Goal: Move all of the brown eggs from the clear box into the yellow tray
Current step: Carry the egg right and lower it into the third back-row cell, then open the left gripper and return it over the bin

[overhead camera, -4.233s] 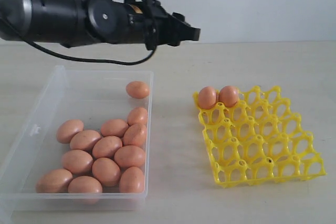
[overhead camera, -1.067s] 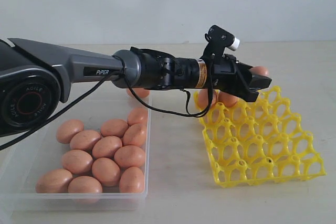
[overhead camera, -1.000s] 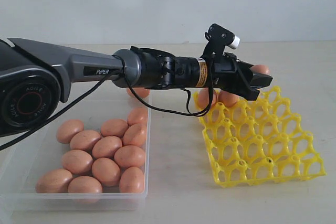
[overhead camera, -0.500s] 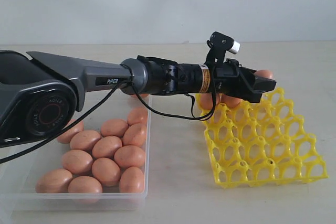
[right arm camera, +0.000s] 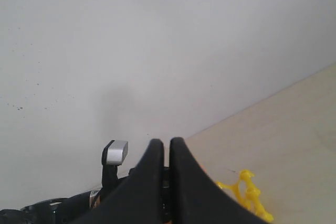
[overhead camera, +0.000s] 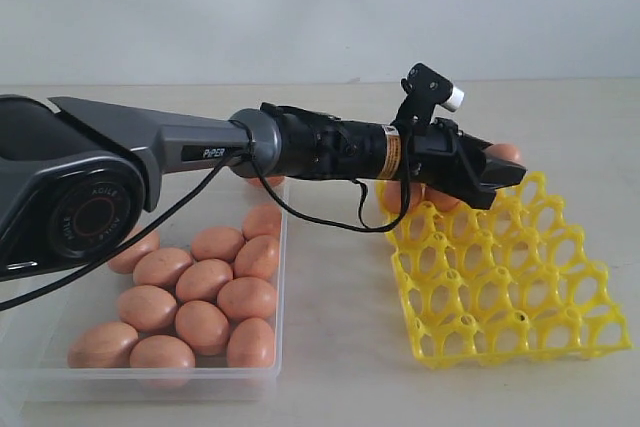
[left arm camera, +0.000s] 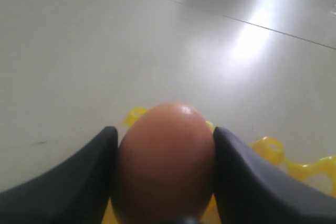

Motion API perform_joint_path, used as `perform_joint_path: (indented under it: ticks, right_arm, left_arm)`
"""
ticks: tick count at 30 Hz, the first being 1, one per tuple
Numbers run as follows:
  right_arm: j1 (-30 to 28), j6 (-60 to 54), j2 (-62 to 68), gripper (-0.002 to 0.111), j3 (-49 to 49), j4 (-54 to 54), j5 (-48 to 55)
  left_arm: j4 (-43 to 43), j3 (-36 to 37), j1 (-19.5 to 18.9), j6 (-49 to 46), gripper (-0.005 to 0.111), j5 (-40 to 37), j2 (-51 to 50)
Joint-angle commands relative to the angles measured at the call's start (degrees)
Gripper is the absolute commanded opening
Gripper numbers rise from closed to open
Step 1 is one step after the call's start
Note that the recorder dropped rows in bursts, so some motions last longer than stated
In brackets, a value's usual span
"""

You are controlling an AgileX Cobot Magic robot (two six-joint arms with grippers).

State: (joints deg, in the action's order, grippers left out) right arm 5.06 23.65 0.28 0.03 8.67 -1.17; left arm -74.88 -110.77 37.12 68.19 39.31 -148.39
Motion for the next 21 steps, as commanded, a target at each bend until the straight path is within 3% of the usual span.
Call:
perform_joint_path:
  ticks: [1,4,13,21]
  right_arm:
    - [0.15,-0.21,-0.28,0.000,-0.03,-0.25,-0.35]
    - [0.15,-0.21,-0.28,0.000,-0.03,-0.25,-0.35]
    - [0.15,-0.21,-0.28,0.000,-0.03,-0.25,-0.35]
    - [0.15,-0.21,-0.28,0.000,-0.03,-0.25,-0.35]
  left_arm:
    - [-2.05,0.23,0.03,1.26,0.004,-0.27,-0.07]
    - [-2.05,0.23,0.03,1.15,0.007,-0.42,-0.07]
    - [-2.05,0.23,0.03,1.24,0.052,-2.07,-0.07]
    - [-2.05,0.23,0.03,1.24,0.057,-3.17,-0.07]
